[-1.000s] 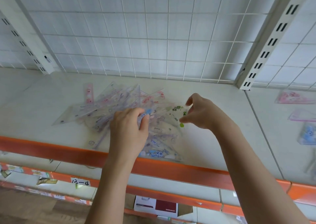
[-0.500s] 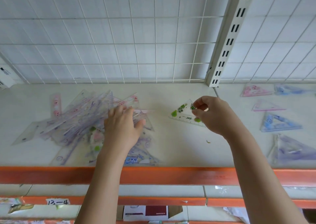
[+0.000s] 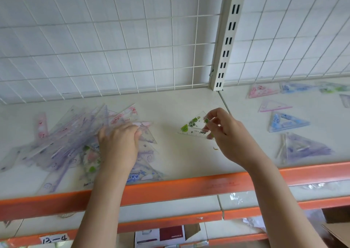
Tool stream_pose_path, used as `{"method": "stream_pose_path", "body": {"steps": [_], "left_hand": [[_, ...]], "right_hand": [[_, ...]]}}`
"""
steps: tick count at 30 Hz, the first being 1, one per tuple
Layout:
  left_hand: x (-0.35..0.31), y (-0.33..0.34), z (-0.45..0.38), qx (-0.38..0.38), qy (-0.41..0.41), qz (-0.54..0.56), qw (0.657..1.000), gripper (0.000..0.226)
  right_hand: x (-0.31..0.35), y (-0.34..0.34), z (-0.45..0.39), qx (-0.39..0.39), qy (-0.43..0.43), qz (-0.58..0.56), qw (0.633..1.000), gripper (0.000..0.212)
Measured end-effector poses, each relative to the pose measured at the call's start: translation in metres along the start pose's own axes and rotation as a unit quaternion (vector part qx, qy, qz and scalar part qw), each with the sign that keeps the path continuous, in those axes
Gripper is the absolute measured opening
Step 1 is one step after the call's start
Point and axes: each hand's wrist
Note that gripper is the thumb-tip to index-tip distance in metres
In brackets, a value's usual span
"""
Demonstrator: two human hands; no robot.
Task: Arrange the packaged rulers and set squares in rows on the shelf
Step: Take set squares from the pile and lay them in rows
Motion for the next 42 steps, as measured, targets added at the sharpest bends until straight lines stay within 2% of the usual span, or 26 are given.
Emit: {"method": "stream_pose_path", "body": {"steps": [3,8,10,13,16,19,21,24,29,33,37,39,42], "left_hand": [[0.003,-0.002,-0.001,0.006,0.015,-0.008,1.0,0.008],[0.001,-0.01,-0.015,0.092,0.022,-0.038,0.995,0.022],[-0.002,-0.013,-0.019,0.108,0.028,-0.063,0.992,0.02],[-0.007,-0.015,-0.023,0.109,0.058,-0.078,0.989,0.018],[-0.009,-0.014,-0.026,0.101,0.078,-0.051,0.991,0.025],[-0.007,-0.012,-0.026,0.127,0.048,-0.026,0.99,0.044],[-0.001,-0.011,-0.026,0.163,0.012,-0.048,0.985,0.052],[0.002,-0.013,-0.029,0.19,0.008,-0.058,0.98,0.042],[-0.002,-0.015,-0.028,0.103,0.105,-0.094,0.985,0.035],[-0.005,-0.019,-0.03,0.081,0.075,-0.087,0.99,0.028],[-0.011,-0.023,-0.035,0.016,0.065,-0.114,0.991,0.022],[-0.012,-0.024,-0.038,-0.02,0.067,-0.082,0.994,0.021],[-0.022,-0.026,-0.042,-0.069,0.053,0.058,0.994,0.031]], "right_hand": [[-0.006,-0.002,0.007,-0.014,-0.014,0.002,1.0,0.009],[-0.015,-0.007,0.016,-0.032,-0.017,-0.007,0.999,0.01],[-0.017,-0.009,0.018,-0.038,-0.016,-0.012,0.999,0.011],[-0.02,-0.01,0.021,-0.049,-0.018,-0.01,0.999,0.01],[-0.022,-0.011,0.023,-0.054,-0.021,-0.011,0.998,0.01],[-0.024,-0.012,0.024,-0.051,-0.022,-0.013,0.998,0.009],[-0.024,-0.012,0.024,-0.046,-0.022,-0.015,0.999,0.01],[-0.025,-0.011,0.023,-0.042,-0.027,-0.017,0.999,0.01],[-0.022,-0.006,0.02,-0.034,-0.033,-0.029,0.998,0.01],[-0.016,-0.005,0.014,-0.03,-0.04,-0.026,0.998,0.01],[-0.012,-0.006,0.01,-0.032,-0.045,-0.029,0.998,0.011],[-0.011,-0.008,0.008,-0.037,-0.048,-0.028,0.998,0.012],[-0.013,-0.015,0.006,-0.056,-0.05,-0.02,0.997,0.013]]}}
Point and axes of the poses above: each hand's wrist, its own z-axis away from the middle knuckle, its own y-axis out of the palm, x = y × z, and after that the axes turned 11 degrees about y, right-handed
